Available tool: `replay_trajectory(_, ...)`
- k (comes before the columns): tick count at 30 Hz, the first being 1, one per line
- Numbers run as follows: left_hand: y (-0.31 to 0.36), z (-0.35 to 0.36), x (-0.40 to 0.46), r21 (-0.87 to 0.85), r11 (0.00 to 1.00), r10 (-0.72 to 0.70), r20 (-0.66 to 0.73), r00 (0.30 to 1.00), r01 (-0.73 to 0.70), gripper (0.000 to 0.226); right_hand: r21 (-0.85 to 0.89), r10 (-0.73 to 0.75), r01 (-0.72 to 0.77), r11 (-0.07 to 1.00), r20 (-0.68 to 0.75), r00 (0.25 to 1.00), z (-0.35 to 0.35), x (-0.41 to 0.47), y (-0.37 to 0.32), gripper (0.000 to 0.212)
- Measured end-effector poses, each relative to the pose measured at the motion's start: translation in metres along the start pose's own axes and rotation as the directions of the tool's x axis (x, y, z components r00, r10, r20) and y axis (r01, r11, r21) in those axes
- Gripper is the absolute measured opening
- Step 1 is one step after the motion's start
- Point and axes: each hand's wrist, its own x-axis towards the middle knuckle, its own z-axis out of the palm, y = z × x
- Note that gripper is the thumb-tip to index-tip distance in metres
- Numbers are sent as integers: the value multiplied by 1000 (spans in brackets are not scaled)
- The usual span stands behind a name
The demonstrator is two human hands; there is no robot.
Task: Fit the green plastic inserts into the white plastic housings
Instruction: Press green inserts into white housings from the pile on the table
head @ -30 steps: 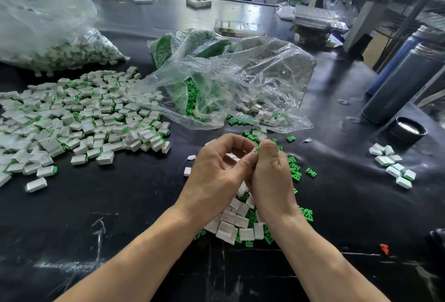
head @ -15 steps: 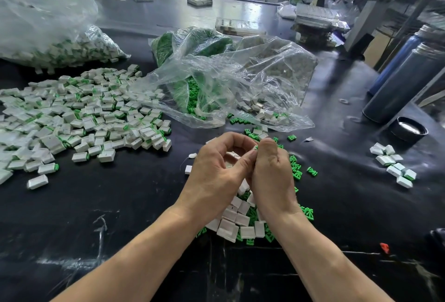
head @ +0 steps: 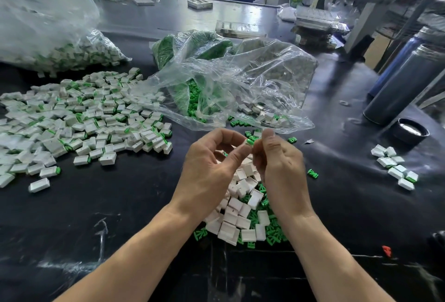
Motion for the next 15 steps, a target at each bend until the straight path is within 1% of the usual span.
replay_trajectory(3, 1, -3, 2, 19, 1000, 16, -48, 999, -15, 7, 54, -9, 7, 999, 35, 999, -4, 1, -2, 23)
replay_trajectory(6, 1, -7, 2, 76, 997, 33, -85, 996, -26, 7, 61, -80, 74, 995, 104, 991, -3, 1, -3, 10)
replay_trajectory(8, 2, -8, 1, 107, 994, 42, -95, 995, -32, 7, 20, -129, 127, 992, 116, 985, -3, 1, -2, 6)
replay_trajectory(10, 3, -8, 1, 131, 991, 50, -98, 994, -37, 7, -17, -155, 158, 987, 118, 981, -3, 1, -1, 7)
replay_trajectory(15, 2, -9, 2, 184, 982, 62, -77, 995, -47, 9, -67, -130, 138, 988, 108, 986, -4, 1, 0, 8)
